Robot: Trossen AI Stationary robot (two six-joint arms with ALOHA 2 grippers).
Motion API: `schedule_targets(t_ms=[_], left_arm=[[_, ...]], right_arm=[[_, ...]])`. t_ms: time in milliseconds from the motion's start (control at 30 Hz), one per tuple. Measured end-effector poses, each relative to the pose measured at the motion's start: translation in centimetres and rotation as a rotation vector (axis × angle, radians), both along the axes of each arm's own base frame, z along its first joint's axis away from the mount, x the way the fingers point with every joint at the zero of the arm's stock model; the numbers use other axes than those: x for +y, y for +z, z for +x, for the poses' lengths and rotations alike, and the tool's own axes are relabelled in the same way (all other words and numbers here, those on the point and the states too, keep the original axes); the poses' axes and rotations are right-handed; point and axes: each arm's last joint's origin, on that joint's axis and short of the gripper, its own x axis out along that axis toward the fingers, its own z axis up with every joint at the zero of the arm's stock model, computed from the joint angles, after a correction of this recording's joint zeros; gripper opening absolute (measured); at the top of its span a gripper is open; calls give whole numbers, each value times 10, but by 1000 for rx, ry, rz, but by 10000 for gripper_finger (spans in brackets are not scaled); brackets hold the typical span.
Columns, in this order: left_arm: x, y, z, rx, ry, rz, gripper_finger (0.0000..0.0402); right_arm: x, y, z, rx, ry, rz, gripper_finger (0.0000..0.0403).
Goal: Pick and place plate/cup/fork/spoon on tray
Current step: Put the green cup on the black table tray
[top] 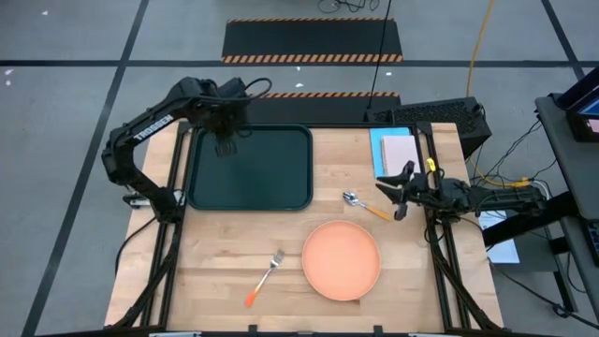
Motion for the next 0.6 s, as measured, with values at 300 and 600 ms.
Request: schedule_targets(t_ms=[300, 600], left_arm=[[17, -22, -10, 39, 106, -57, 7], [33, -43, -19, -24, 293, -58, 7]], right_arm=[[-1, 1, 0, 25, -27, -98, 96], [0, 0, 0, 32, -25, -98, 96]])
